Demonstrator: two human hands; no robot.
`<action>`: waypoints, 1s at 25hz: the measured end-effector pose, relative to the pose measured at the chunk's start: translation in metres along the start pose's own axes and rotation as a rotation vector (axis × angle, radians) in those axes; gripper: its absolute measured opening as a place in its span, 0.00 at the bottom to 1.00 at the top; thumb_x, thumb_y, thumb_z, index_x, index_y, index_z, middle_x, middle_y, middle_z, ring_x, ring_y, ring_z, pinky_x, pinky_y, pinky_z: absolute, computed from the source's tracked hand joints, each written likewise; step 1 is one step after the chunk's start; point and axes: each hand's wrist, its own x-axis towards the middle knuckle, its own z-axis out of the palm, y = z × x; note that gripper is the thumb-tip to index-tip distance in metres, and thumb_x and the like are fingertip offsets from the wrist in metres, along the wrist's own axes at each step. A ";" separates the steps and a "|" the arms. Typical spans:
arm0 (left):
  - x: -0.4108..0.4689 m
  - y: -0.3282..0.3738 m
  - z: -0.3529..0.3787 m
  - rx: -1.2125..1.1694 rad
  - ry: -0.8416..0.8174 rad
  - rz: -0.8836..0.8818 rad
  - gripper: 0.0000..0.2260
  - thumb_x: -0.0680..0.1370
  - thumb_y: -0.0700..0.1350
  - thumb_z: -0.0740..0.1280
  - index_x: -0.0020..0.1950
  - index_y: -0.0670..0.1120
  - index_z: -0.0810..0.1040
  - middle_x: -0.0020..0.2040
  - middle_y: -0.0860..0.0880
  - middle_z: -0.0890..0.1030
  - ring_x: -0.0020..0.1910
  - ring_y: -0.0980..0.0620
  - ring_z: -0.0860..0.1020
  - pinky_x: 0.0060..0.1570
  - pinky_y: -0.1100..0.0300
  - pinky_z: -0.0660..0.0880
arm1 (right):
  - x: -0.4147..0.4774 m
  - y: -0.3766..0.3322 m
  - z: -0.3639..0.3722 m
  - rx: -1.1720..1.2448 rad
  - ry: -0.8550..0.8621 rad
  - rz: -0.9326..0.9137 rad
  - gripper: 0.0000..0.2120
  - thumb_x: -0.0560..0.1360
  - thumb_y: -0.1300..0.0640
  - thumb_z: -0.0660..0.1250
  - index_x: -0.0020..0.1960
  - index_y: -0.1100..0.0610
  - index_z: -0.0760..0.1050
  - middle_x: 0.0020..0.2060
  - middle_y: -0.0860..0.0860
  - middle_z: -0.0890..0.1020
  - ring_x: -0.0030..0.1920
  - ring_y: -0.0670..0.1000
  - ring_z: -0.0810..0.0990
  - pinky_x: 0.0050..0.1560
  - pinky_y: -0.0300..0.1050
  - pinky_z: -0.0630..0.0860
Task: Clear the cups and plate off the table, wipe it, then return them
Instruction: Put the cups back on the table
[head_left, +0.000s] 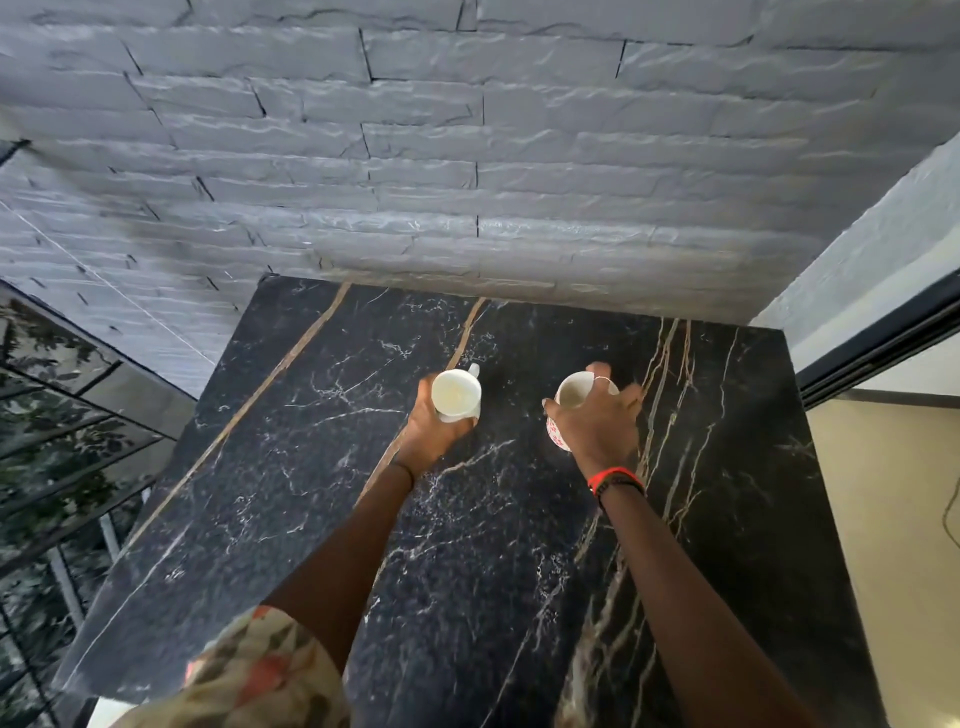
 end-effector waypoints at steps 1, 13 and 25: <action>0.005 -0.001 -0.001 0.004 0.002 -0.003 0.33 0.70 0.39 0.76 0.69 0.46 0.61 0.60 0.49 0.70 0.57 0.54 0.70 0.42 0.80 0.70 | 0.001 -0.002 0.001 -0.012 0.004 0.004 0.38 0.64 0.39 0.74 0.67 0.49 0.63 0.62 0.61 0.66 0.60 0.62 0.71 0.52 0.57 0.78; 0.034 -0.013 -0.019 0.045 0.034 -0.037 0.35 0.69 0.38 0.77 0.70 0.45 0.61 0.59 0.51 0.69 0.58 0.53 0.70 0.54 0.63 0.69 | 0.016 -0.012 -0.011 0.075 -0.334 0.012 0.42 0.66 0.54 0.78 0.72 0.52 0.57 0.67 0.63 0.62 0.65 0.65 0.68 0.57 0.55 0.74; 0.033 -0.021 -0.036 0.096 0.016 -0.053 0.40 0.69 0.39 0.78 0.74 0.45 0.57 0.66 0.47 0.68 0.61 0.54 0.67 0.60 0.63 0.67 | 0.018 -0.013 -0.015 0.043 -0.359 -0.004 0.45 0.64 0.51 0.79 0.73 0.52 0.57 0.68 0.62 0.63 0.64 0.65 0.70 0.58 0.57 0.74</action>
